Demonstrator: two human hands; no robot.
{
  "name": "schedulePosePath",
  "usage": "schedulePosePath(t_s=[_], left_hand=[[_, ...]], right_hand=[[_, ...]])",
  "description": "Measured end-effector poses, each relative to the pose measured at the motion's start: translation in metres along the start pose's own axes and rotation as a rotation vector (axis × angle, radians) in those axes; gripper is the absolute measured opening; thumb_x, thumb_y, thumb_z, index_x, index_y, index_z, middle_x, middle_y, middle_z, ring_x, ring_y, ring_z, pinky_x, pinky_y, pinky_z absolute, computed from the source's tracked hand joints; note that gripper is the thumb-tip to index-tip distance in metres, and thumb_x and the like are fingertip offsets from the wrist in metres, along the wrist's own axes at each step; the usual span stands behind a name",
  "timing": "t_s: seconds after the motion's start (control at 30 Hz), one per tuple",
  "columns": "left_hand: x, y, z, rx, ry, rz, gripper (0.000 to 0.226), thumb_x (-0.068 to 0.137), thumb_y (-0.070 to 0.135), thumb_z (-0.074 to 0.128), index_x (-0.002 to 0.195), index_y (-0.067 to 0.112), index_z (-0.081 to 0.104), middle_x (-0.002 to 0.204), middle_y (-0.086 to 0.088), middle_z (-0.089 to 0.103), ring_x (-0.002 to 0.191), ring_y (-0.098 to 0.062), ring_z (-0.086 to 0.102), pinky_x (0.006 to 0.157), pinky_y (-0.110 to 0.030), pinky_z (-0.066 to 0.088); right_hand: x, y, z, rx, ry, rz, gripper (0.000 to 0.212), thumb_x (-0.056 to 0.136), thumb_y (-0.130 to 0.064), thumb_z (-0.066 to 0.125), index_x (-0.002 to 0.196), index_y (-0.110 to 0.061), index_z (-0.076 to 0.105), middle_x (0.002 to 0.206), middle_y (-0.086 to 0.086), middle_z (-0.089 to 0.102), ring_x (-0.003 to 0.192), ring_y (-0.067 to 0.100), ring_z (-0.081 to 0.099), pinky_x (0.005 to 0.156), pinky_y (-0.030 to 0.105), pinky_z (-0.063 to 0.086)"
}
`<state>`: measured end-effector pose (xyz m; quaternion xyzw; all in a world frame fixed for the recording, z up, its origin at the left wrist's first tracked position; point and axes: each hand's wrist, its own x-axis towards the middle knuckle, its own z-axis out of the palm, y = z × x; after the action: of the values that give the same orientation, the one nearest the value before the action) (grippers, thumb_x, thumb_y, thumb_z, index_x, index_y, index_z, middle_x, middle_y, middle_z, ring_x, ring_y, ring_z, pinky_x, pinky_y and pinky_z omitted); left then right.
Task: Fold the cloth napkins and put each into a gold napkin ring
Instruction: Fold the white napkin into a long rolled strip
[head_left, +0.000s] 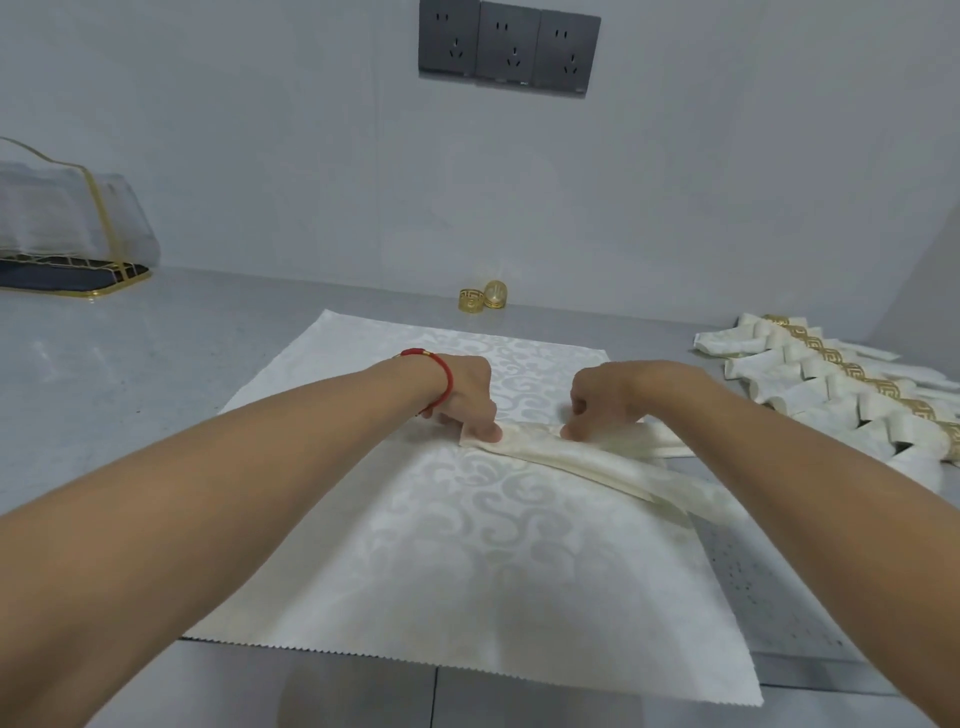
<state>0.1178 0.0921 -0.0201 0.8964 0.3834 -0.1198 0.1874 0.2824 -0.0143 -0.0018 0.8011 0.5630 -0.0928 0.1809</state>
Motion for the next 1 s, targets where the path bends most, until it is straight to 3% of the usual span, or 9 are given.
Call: schedulePosePath(t_s=[0.13, 0.23, 0.33, 0.4, 0.47, 0.57, 0.73, 0.87, 1.0], left_hand=[[-0.001, 0.008, -0.001, 0.048, 0.035, -0.022, 0.035, 0.082, 0.036, 0.072, 0.07, 0.013, 0.048, 0.071, -0.005, 0.054, 0.056, -0.023, 0.047, 0.055, -0.027, 0.042], [-0.002, 0.012, 0.0, 0.084, 0.058, -0.023, 0.036, 0.084, 0.035, 0.071, 0.07, 0.013, 0.047, 0.072, -0.006, 0.054, 0.055, -0.022, 0.047, 0.052, -0.025, 0.041], [-0.004, 0.014, 0.001, 0.121, 0.071, -0.026, 0.034, 0.084, 0.035, 0.07, 0.07, 0.012, 0.049, 0.074, -0.007, 0.056, 0.056, -0.023, 0.05, 0.053, -0.025, 0.042], [-0.006, 0.015, 0.0, 0.134, 0.075, -0.026, 0.033, 0.084, 0.034, 0.069, 0.071, 0.011, 0.05, 0.073, -0.007, 0.057, 0.055, -0.022, 0.05, 0.052, -0.025, 0.042], [-0.008, 0.015, 0.0, 0.133, 0.068, -0.024, 0.033, 0.085, 0.034, 0.069, 0.071, 0.011, 0.049, 0.074, -0.008, 0.057, 0.054, -0.022, 0.05, 0.053, -0.025, 0.042], [-0.008, 0.014, 0.0, 0.121, 0.071, -0.015, 0.033, 0.087, 0.032, 0.068, 0.07, 0.011, 0.049, 0.072, -0.007, 0.055, 0.054, -0.022, 0.049, 0.053, -0.025, 0.041], [-0.008, 0.01, -0.002, 0.119, 0.028, -0.003, 0.031, 0.088, 0.037, 0.067, 0.075, 0.011, 0.056, 0.077, -0.007, 0.058, 0.061, -0.024, 0.051, 0.056, -0.028, 0.045], [-0.005, 0.005, -0.004, 0.083, -0.017, 0.017, 0.034, 0.086, 0.044, 0.07, 0.093, 0.01, 0.07, 0.08, -0.004, 0.062, 0.073, -0.023, 0.059, 0.068, -0.032, 0.056], [-0.001, -0.003, -0.006, 0.028, -0.059, 0.044, 0.025, 0.081, 0.042, 0.073, 0.069, 0.022, 0.068, 0.071, -0.001, 0.06, 0.071, -0.022, 0.057, 0.073, -0.035, 0.057]], right_hand=[[-0.013, -0.036, -0.003, -0.288, 0.147, -0.019, 0.016, 0.096, -0.025, 0.059, 0.109, -0.015, 0.059, 0.094, 0.001, 0.056, 0.081, 0.025, 0.056, 0.072, 0.032, 0.042], [-0.018, -0.051, -0.007, -0.386, 0.115, -0.042, 0.004, 0.099, -0.012, 0.05, 0.099, -0.013, 0.055, 0.081, 0.0, 0.049, 0.069, 0.019, 0.05, 0.069, 0.032, 0.04], [-0.02, -0.039, -0.028, -0.069, -0.137, -0.027, 0.023, 0.104, -0.023, 0.052, 0.103, -0.007, 0.068, 0.094, 0.008, 0.071, 0.069, 0.021, 0.065, 0.078, 0.035, 0.056], [-0.02, -0.024, -0.042, 0.346, -0.352, -0.03, 0.027, 0.104, -0.007, 0.047, 0.112, 0.003, 0.071, 0.107, 0.023, 0.074, 0.08, 0.028, 0.073, 0.085, 0.04, 0.062], [-0.022, -0.009, -0.051, 0.499, -0.429, -0.112, 0.029, 0.099, 0.008, 0.049, 0.119, 0.004, 0.069, 0.108, 0.025, 0.074, 0.092, 0.027, 0.074, 0.085, 0.037, 0.061], [-0.021, 0.003, -0.042, 0.432, -0.333, -0.247, 0.021, 0.096, -0.005, 0.067, 0.116, -0.006, 0.074, 0.094, 0.007, 0.079, 0.088, 0.015, 0.076, 0.075, 0.026, 0.055], [-0.001, 0.006, -0.015, 0.392, -0.084, -0.257, 0.018, 0.092, -0.034, 0.076, 0.083, -0.019, 0.072, 0.072, -0.002, 0.064, 0.066, 0.014, 0.062, 0.064, 0.025, 0.052], [0.005, 0.009, -0.003, 0.433, 0.003, -0.292, 0.025, 0.094, -0.038, 0.073, 0.092, -0.013, 0.075, 0.101, 0.007, 0.07, 0.08, 0.011, 0.064, 0.069, 0.023, 0.056], [0.009, 0.01, 0.004, 0.39, 0.078, -0.272, 0.033, 0.093, -0.043, 0.072, 0.097, -0.011, 0.076, 0.1, 0.002, 0.076, 0.065, 0.005, 0.07, 0.077, 0.024, 0.055]])
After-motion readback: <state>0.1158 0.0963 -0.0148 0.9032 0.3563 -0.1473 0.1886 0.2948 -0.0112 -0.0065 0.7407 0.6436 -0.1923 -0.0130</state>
